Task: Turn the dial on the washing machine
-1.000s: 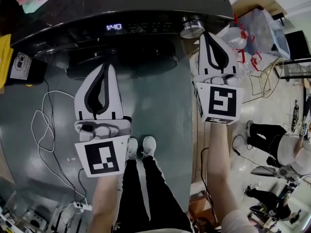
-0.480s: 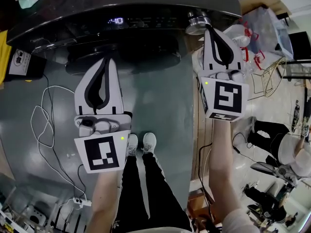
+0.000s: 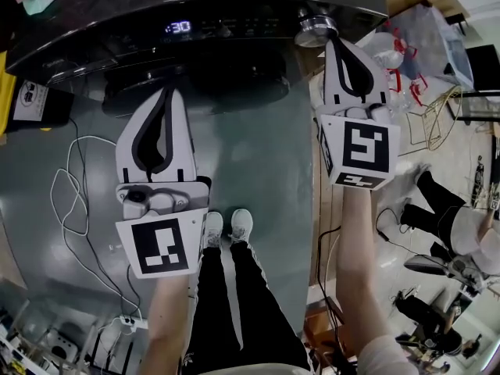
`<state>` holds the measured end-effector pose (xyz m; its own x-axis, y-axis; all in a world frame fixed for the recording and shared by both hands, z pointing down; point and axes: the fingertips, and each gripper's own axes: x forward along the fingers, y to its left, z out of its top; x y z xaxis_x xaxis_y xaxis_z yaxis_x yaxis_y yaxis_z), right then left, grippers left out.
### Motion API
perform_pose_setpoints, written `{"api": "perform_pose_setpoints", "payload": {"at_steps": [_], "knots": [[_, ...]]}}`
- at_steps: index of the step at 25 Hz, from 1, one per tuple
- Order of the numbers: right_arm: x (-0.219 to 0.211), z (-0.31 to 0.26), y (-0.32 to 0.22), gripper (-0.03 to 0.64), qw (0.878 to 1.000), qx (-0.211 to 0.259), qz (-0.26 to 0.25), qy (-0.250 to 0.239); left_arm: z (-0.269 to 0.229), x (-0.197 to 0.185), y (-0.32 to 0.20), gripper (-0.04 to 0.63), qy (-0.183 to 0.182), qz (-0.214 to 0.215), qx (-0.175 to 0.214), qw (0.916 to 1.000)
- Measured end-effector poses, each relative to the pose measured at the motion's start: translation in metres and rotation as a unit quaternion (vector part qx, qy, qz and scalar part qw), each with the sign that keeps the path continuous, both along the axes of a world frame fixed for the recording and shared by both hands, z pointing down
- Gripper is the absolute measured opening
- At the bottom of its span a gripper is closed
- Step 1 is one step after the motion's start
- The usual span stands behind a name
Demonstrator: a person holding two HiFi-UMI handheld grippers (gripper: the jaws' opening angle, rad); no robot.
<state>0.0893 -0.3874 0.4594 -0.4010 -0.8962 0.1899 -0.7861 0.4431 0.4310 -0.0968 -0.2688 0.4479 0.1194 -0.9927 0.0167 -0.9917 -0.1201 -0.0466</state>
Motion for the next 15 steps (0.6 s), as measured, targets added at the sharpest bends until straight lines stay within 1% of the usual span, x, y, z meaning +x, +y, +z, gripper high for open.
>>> {"api": "perform_pose_setpoints", "payload": {"at_steps": [3, 7, 15], "knots": [[0.000, 0.001, 0.000, 0.002, 1.000, 0.001, 0.000, 0.001, 0.001, -0.001, 0.002, -0.002, 0.003, -0.002, 0.000, 1.0000], [-0.002, 0.011, 0.001, 0.003, 1.000, -0.010, -0.008, 0.015, -0.001, 0.000, 0.005, -0.002, 0.004, 0.006, 0.010, 0.9999], [-0.003, 0.016, 0.002, 0.003, 1.000, -0.017, -0.008, 0.012, 0.003, -0.007, 0.009, -0.002, 0.000, -0.007, 0.001, 1.0000]]}}
